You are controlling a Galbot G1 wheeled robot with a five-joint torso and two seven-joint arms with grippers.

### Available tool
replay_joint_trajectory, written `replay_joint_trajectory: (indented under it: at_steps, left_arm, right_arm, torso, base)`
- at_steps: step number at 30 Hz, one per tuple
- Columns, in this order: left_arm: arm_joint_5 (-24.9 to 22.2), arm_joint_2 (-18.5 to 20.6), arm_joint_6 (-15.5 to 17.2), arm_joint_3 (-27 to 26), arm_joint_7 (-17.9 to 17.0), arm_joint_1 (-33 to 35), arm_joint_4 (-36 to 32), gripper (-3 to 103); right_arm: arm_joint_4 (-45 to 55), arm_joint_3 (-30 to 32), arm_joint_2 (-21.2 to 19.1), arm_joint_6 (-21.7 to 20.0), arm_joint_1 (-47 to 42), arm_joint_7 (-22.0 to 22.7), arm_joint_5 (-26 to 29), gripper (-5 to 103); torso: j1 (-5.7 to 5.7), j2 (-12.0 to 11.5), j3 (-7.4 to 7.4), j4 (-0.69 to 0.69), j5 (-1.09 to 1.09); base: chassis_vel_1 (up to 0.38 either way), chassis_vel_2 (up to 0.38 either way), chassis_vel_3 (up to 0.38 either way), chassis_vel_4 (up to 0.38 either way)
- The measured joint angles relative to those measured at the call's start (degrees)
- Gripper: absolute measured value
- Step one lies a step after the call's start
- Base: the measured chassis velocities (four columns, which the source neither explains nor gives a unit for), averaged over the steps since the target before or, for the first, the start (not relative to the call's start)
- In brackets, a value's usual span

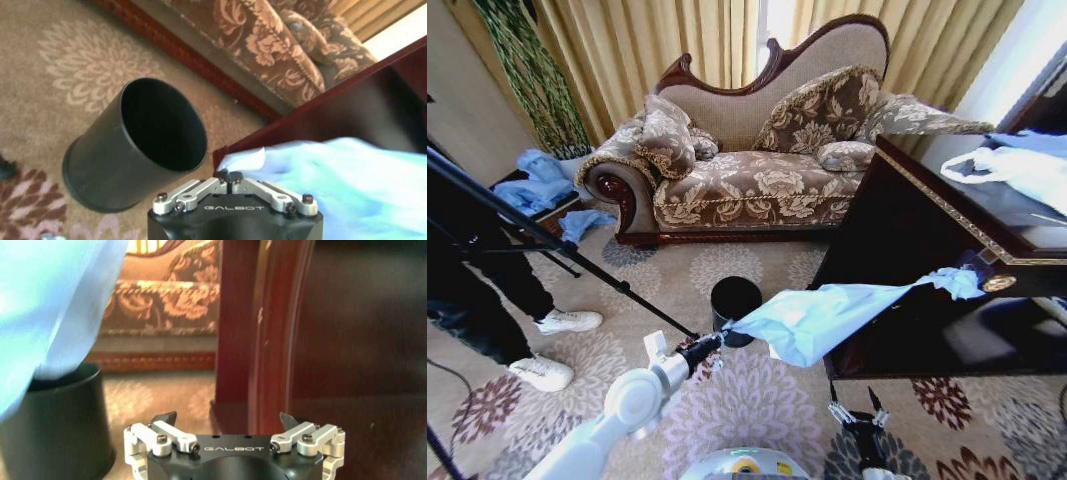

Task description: Place a garbage bag over the trash bin.

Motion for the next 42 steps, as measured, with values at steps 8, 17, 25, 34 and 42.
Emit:
replay_joint_trajectory:
  at_steps: [8,17,25,34,42]
  left_arm:
    - [0.2,-3.3,0.1,3.4,-0.2,-3.3,-2.1,0]
    - [0.2,-2.8,0.5,3.8,0.5,-4.6,-3.5,0]
    - [0.2,-2.8,0.5,3.9,0.6,-4.4,-4.6,0]
    - [0.2,-3.3,0.4,4.1,0.8,-4.7,-4.6,0]
    - [0.2,-3.9,0.3,5.1,0.8,-5.3,-4.3,0]
  right_arm:
    - [10.3,6.3,1.9,-5.3,-1.0,-2.8,5.0,100]
    - [25.3,8.6,1.6,-10.6,-5.0,-3.5,12.0,100]
    - [27.1,1.3,1.6,-13.8,-7.0,-5.6,8.9,100]
    - [22.2,-0.8,0.7,-13.7,-8.5,-7.8,7.1,83]
    - [14.3,-1.1,1.0,-10.3,-6.3,-17.6,4.0,61]
  torso:
    - [0.00,0.0,0.00,-0.02,-0.01]
    - [0.00,0.0,0.00,-0.02,-0.01]
    - [0.00,0.0,0.00,-0.02,0.00]
    - [0.00,0.0,0.00,-0.02,0.00]
    - [0.00,0.0,0.00,-0.02,0.00]
  base:
    - [0.000,0.000,0.000,0.000]
    - [0.000,0.000,0.000,0.000]
    - [0.000,0.000,0.000,0.000]
    - [0.000,0.000,0.000,0.000]
    - [0.000,0.000,0.000,0.000]
